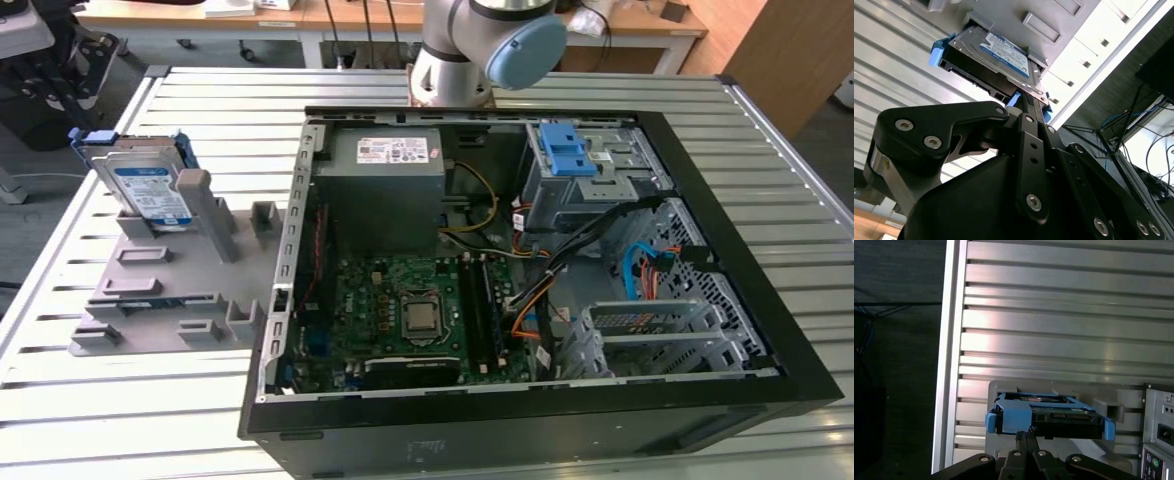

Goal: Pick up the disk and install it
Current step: 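Pick up the disk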

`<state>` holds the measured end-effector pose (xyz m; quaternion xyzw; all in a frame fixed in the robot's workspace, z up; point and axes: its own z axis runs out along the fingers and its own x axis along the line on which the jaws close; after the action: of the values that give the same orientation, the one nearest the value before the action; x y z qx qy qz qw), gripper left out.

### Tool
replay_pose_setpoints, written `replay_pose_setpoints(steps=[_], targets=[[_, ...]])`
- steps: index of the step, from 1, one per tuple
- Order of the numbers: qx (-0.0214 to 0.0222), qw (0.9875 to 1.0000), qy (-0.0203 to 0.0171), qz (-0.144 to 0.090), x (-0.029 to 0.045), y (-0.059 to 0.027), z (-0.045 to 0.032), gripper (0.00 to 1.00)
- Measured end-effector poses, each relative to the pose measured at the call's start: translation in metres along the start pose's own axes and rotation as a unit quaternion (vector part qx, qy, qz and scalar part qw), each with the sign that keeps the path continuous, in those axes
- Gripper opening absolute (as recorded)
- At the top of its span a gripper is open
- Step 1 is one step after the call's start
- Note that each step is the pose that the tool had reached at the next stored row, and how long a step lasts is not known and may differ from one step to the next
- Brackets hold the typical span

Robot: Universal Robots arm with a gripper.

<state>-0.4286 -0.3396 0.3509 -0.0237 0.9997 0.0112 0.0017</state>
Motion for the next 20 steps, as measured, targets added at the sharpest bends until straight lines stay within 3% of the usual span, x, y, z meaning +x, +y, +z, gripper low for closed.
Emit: replay_pose_setpoints(steps=[11, 20], targets=[[-0.0002, 0.9992, 0.0008, -0.040, 0.0000, 0.0000, 0.0000, 0.11], [-0.0004, 0.9959, 0.0020, -0.091, 0.0000, 0.0000, 0.0000, 0.11]])
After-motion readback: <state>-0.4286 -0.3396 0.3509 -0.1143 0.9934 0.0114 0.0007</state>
